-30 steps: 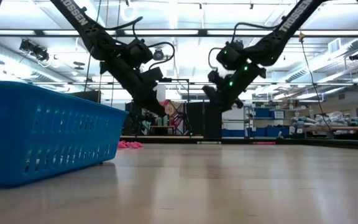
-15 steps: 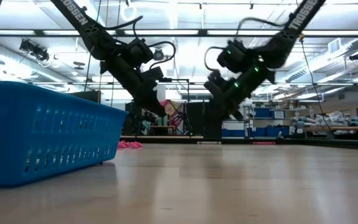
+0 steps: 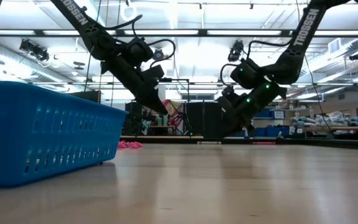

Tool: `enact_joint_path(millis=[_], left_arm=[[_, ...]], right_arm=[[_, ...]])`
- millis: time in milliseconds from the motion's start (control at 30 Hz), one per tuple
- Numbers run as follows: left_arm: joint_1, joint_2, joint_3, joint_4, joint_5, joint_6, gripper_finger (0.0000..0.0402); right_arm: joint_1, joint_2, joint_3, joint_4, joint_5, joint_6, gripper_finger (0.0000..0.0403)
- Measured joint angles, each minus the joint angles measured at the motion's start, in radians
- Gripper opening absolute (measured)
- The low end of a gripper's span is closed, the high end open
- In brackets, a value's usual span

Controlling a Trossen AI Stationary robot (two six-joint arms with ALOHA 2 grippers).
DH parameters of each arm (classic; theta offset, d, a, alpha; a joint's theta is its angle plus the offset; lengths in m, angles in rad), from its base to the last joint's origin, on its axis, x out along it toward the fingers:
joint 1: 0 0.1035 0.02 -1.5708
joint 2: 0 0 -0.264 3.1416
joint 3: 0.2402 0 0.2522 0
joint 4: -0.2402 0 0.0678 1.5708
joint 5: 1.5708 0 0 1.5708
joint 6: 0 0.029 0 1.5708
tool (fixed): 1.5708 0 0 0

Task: Sort crayons
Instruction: Put the white crayon into the left blue bin

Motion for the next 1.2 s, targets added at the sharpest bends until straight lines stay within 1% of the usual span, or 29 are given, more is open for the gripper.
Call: enact_joint_path(millis=[167,233,300,367,467,567,667,767,900,1000,1133,1200], left_arm=[[0.0,0.0,0.0,0.013,0.0,-0.008,0.0047],[0.0,0.0,0.0,0.013,0.0,-0.008,0.0047],[0.0,0.0,0.0,0.012,0.0,-0.008,0.0047],[0.0,0.0,0.0,0.008,0.0,-0.008,0.0047],[0.0,0.0,0.0,0.003,0.0,-0.008,0.0047],[0.0,0.0,0.0,-0.006,0.0,-0.008,0.0047],[-0.002,-0.001,-0.012,0.022,0.018,-0.009,0.0047],[-0.011,-0.002,-0.064,0.084,0.029,-0.022,0.0047],[-0.021,-0.02,-0.107,0.111,0.03,-0.029,0.0047],[-0.023,-0.044,-0.124,0.104,0.03,-0.036,0.0047],[-0.024,-0.07,-0.124,0.098,0.029,-0.037,0.0047],[-0.025,-0.076,-0.124,0.095,0.028,-0.036,0.0047]], right_arm=[[-0.035,0.051,0.053,0.002,-0.03,-0.05,0.0077],[-0.047,0.063,0.075,-0.005,-0.065,-0.061,0.0075],[-0.054,0.062,0.098,-0.019,-0.063,-0.072,0.0073],[-0.062,0.061,0.115,-0.042,-0.059,-0.068,0.007],[-0.064,0.061,0.136,-0.058,-0.056,-0.013,0.0064],[-0.029,0.061,0.159,-0.08,-0.006,0.037,0.0054],[0.012,0.074,0.201,-0.111,0.077,0.05,0.0045],[0.027,0.112,0.246,-0.121,0.099,0.05,0.004],[0.012,0.17,0.321,-0.156,0.106,0.073,0.0039],[0.0,0.222,0.4,-0.237,0.119,0.096,0.0039],[-0.005,0.277,0.527,-0.416,0.177,0.117,0.0039],[-0.005,0.302,0.566,-0.461,0.211,0.114,0.0039]])
